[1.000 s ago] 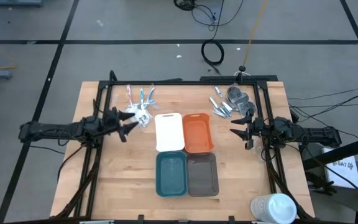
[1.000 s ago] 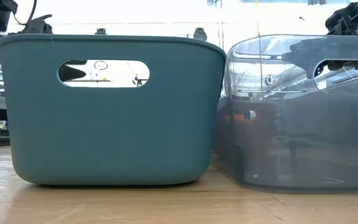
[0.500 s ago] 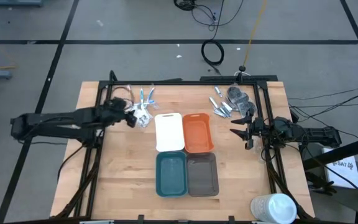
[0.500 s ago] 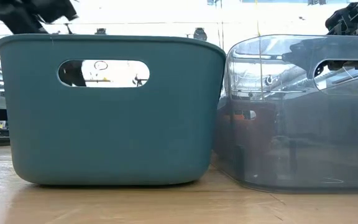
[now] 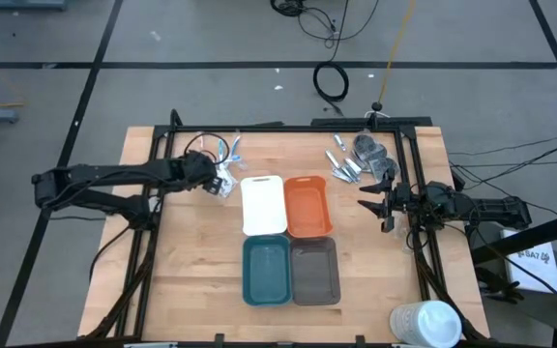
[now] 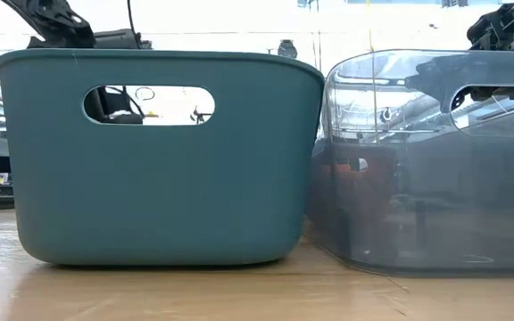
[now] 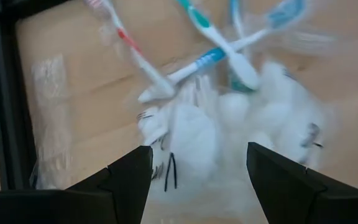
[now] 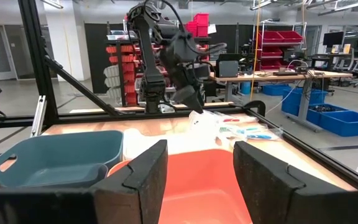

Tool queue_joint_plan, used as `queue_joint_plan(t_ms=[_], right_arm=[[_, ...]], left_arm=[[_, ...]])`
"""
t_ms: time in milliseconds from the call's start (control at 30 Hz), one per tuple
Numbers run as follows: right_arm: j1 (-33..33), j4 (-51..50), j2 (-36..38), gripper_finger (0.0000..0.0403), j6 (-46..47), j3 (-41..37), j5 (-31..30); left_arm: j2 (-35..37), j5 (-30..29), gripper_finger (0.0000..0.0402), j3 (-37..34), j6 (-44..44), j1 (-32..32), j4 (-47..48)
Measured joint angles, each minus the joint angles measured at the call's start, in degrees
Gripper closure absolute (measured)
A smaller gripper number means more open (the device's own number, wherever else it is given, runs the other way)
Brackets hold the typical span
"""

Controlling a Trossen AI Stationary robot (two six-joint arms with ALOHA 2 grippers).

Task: Pick & Place Travel size toiletries
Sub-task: Put the left vanity pack into the blue bin

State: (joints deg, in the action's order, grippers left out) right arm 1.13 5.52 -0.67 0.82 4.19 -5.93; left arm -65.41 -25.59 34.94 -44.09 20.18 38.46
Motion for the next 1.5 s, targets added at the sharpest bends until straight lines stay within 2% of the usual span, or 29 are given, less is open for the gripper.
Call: queue_joint_plan(t_ms=[467,600,800,900,967,1300,1500], right_arm=[[0.01,0.0,-0.01,0.0231,-0.01,0.0,0.0],[0.02,0.0,-0.01,0.0229,-0.01,0.02,0.0],[-0.01,0.0,0.0,0.0229,-0.02,0.0,0.0],[0.01,0.0,-0.01,0.0231,0.0,0.0,0.0],[0.02,0.0,-0.02,0.0231,-0.01,0.02,0.0],[0.0,0.0,-0.01,0.0231,-0.01,0.0,0.0],[0.02,0.01,-0.01,0.0228,-0.02,0.0,0.0]], left_arm=[[-7.91,1.58,0.0153,0.0,-4.14,3.88,0.63],[-8.9,3.29,0.0196,0.0,-4.64,3.76,0.34],[-8.57,3.13,0.0308,0.0,-5.09,2.87,0.37],[-7.06,3.06,0.0366,0.0,-3.72,2.89,0.37],[-6.05,3.07,0.0391,0.0,-2.92,2.89,0.39],[6.4,3.21,0.0394,0.0,0.81,-1.21,-0.1],[13.79,7.5,0.0398,-0.01,8.84,-8.52,-9.66]])
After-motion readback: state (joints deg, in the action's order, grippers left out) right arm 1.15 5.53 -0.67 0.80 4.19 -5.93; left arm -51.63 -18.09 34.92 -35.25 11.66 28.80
